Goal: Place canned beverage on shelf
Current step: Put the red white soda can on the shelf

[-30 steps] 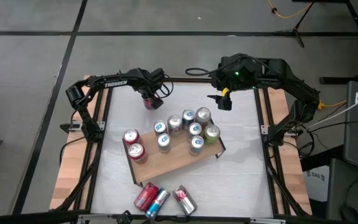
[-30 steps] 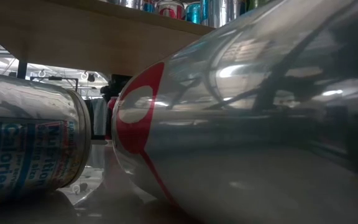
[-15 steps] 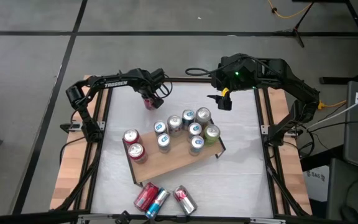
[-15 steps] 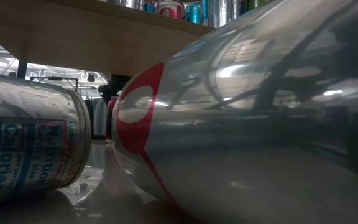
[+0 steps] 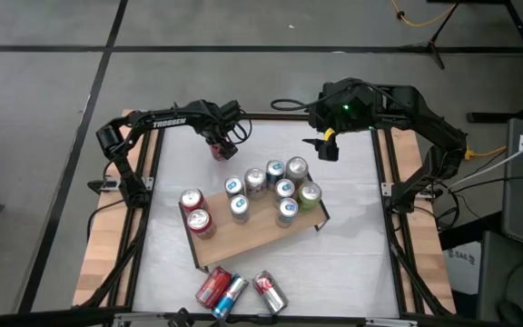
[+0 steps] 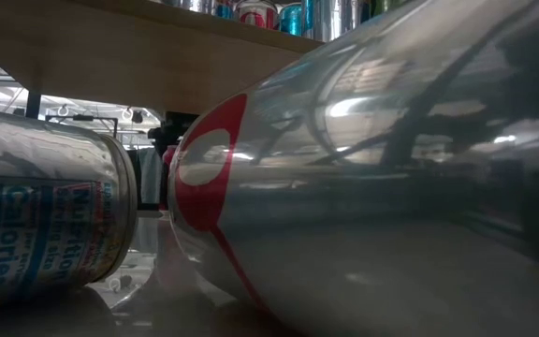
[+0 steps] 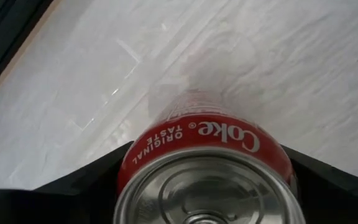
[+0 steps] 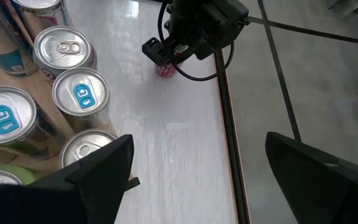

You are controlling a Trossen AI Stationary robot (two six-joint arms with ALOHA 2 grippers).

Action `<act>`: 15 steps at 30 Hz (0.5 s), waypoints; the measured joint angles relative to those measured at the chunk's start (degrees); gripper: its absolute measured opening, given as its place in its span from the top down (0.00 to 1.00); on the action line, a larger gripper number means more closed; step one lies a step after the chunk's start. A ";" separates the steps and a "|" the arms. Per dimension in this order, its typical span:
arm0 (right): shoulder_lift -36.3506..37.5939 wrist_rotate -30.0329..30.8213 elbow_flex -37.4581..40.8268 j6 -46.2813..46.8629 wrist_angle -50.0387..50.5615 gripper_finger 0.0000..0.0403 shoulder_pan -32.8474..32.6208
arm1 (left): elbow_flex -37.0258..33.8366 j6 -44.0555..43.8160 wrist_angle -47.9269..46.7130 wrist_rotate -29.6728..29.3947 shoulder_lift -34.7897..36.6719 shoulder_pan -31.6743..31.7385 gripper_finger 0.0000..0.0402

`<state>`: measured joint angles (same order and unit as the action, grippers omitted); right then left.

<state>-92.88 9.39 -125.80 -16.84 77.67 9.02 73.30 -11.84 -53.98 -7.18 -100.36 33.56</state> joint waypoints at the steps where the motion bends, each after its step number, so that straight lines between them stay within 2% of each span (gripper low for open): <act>1: 0.00 0.00 0.01 0.00 0.00 0.12 0.01 | 0.00 0.01 0.00 -0.02 0.00 0.00 0.20; 6: 0.00 0.00 0.01 0.00 0.00 0.12 0.00 | 0.04 0.00 -0.02 0.13 0.06 0.00 0.31; 15: 0.00 0.00 0.01 0.00 0.02 0.12 0.00 | 0.04 0.00 -0.91 1.07 0.07 0.02 0.31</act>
<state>-92.88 9.39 -125.80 -16.84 77.69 9.02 73.34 -11.84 -54.89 -6.11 -100.29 33.58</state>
